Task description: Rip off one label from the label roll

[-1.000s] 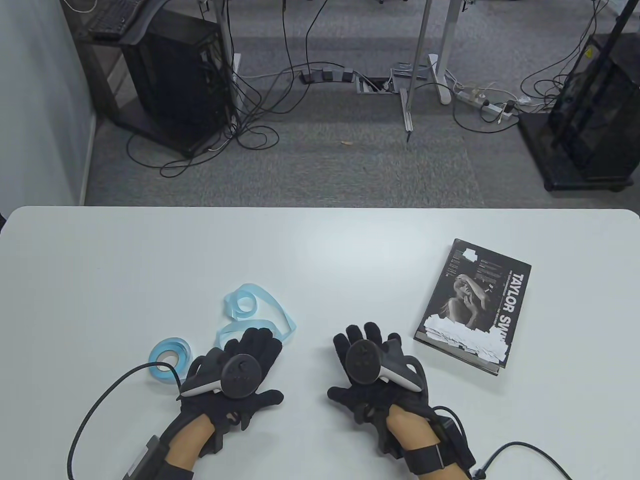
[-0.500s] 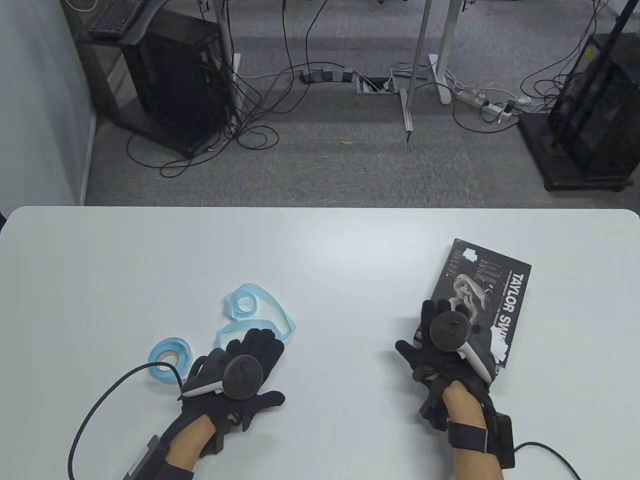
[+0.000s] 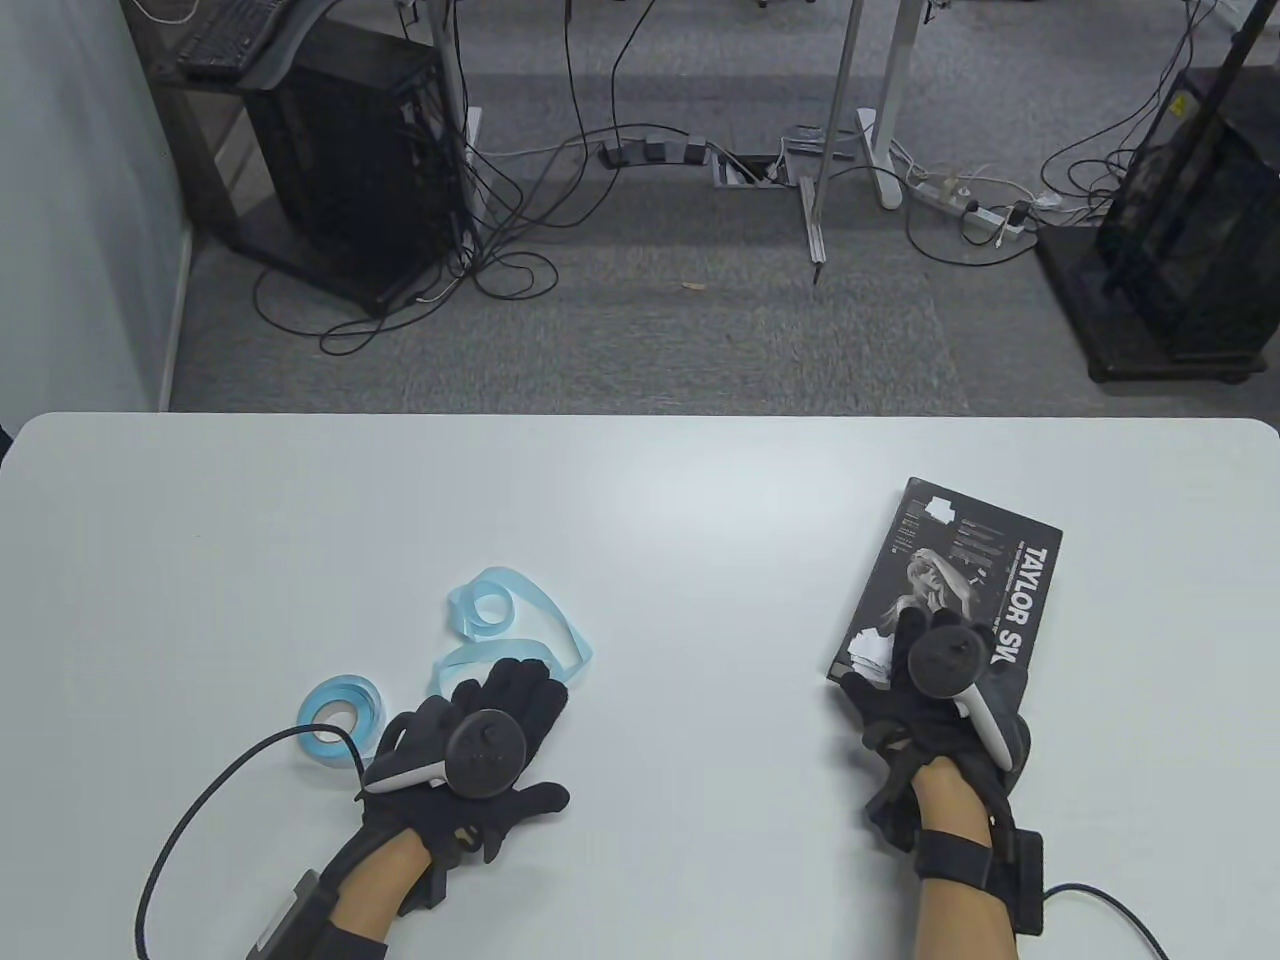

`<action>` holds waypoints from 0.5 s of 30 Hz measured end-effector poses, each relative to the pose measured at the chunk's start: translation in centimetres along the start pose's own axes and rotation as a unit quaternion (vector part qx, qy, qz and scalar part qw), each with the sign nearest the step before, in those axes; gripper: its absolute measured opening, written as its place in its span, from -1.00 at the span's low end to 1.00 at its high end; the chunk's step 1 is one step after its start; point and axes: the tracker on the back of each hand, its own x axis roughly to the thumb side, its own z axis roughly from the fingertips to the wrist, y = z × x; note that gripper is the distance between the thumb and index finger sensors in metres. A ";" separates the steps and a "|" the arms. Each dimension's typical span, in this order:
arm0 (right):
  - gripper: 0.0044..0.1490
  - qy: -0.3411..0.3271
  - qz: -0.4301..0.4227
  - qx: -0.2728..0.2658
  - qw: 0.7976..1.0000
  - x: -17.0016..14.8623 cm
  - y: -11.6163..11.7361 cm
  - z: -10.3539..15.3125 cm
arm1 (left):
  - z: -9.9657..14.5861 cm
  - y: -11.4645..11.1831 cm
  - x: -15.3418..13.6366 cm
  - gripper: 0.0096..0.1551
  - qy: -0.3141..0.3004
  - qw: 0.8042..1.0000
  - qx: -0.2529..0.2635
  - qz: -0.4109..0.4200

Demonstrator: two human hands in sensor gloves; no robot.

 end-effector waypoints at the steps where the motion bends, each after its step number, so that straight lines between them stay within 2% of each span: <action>1: 0.13 0.001 0.002 -0.001 1.000 0.0 0.0 -0.1 | 0.0 0.0 0.0 0.16 0.000 1.000 0.001 0.000; 15: 0.06 0.007 0.040 -0.002 0.999 0.2 0.5 -0.2 | 0.0 0.1 0.1 0.16 0.001 1.000 -0.001 -0.002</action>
